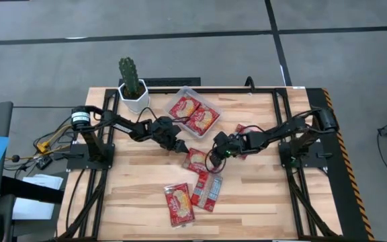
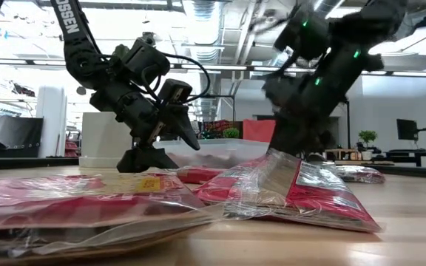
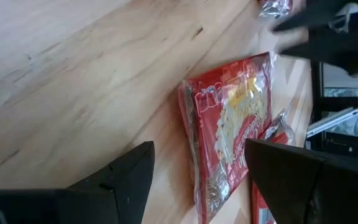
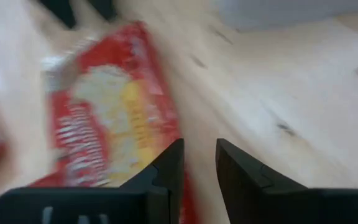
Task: Sort popcorn bags into baskets
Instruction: Put the red popcorn bag into the transparent bin
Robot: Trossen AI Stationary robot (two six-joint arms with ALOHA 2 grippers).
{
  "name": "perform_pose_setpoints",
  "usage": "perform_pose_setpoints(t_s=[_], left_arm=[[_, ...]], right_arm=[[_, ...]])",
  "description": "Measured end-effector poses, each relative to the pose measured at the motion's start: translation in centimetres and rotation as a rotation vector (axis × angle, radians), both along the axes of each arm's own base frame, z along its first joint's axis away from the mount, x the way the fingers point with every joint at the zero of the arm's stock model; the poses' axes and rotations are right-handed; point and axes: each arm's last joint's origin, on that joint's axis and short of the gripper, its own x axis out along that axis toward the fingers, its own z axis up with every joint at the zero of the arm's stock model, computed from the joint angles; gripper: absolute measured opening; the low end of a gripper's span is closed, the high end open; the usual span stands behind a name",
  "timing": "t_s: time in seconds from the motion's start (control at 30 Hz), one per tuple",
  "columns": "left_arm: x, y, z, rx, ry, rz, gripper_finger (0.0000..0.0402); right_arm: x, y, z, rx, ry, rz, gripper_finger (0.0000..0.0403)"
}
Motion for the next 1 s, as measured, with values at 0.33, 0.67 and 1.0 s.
perform_pose_setpoints(t_s=[0.33, 0.67, 1.0], left_arm=[[-0.1, 0.2, 0.1, -0.049, -0.015, -0.056, 0.0238], [0.1, -0.9, 0.0, -0.014, -0.005, -0.075, 0.0238], [0.1, -0.9, -0.3, 0.017, 0.024, -0.043, 0.0238]], right_arm=[[-3.3, 4.3, 1.5, 0.030, 0.160, 0.103, 0.0071], [-1.5, 5.6, -2.6, 0.041, 0.176, 0.108, 0.0063], [0.2, 3.1, -2.7, 0.033, 0.076, 0.097, 0.0063]])
